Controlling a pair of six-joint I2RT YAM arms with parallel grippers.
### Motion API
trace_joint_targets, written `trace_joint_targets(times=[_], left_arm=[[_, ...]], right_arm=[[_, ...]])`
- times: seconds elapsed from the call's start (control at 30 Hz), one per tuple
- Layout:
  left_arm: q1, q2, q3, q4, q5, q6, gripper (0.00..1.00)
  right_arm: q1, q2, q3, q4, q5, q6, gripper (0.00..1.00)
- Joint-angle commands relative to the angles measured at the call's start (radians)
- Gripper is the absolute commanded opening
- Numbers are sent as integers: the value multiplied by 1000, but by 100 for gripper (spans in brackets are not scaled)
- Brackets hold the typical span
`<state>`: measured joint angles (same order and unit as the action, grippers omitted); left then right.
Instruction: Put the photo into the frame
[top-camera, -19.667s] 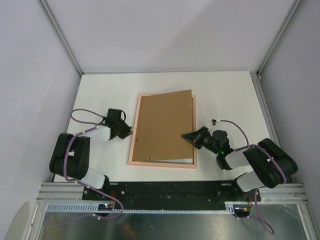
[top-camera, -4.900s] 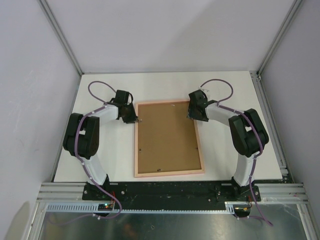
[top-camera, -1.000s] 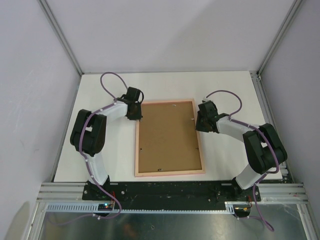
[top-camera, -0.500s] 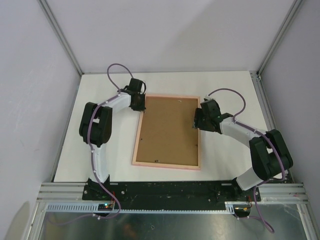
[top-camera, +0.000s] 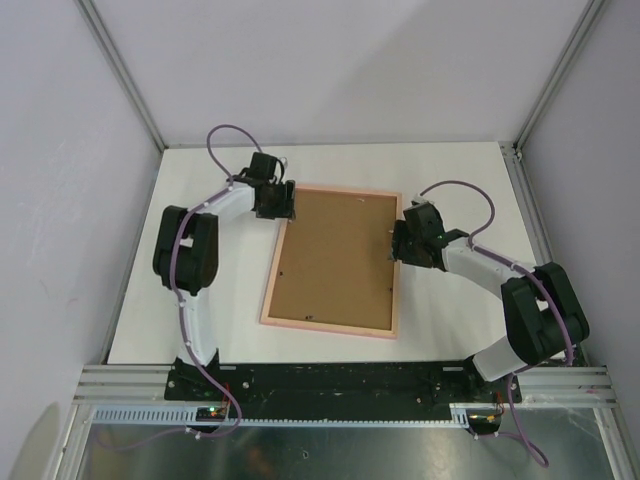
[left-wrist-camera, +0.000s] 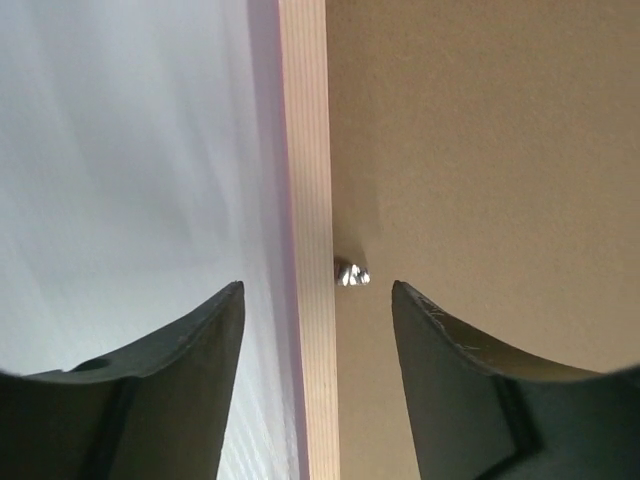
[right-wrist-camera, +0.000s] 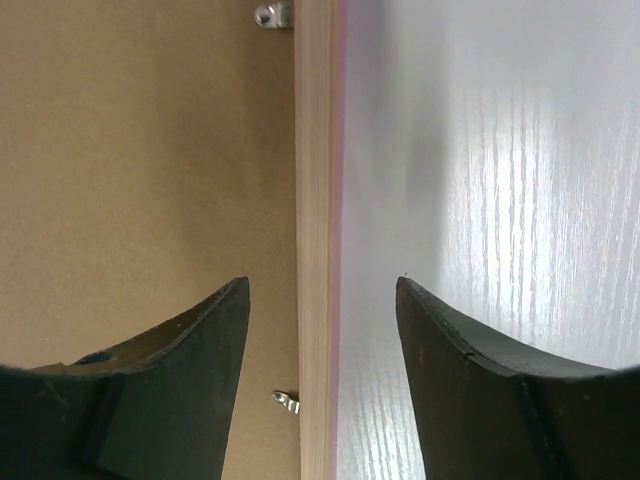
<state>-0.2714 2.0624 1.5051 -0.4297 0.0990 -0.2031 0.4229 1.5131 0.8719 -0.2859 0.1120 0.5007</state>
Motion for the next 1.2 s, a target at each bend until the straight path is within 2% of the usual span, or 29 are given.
trace_joint_targets(times=[0.0,0.27,0.47,0.67,1.17], left_arm=[[4,-173,-74,9,13,-23,66],[4,-389,-334,-2,-91,-79,67],[2,-447,-471,-3,-96,-117,67],[-35,-443,-509,-4,-91,-128,66],[-79,-461,-571,1,-47,-163,63]], right_arm=[[2,-41,-33,12,1,14,62],[28,-61,-106,55,-28,30,49],[41,-52,-115,72,-41,30,39],[47,-50,-117,77,-45,33,30],[50,-37,-116,86,-52,33,28]])
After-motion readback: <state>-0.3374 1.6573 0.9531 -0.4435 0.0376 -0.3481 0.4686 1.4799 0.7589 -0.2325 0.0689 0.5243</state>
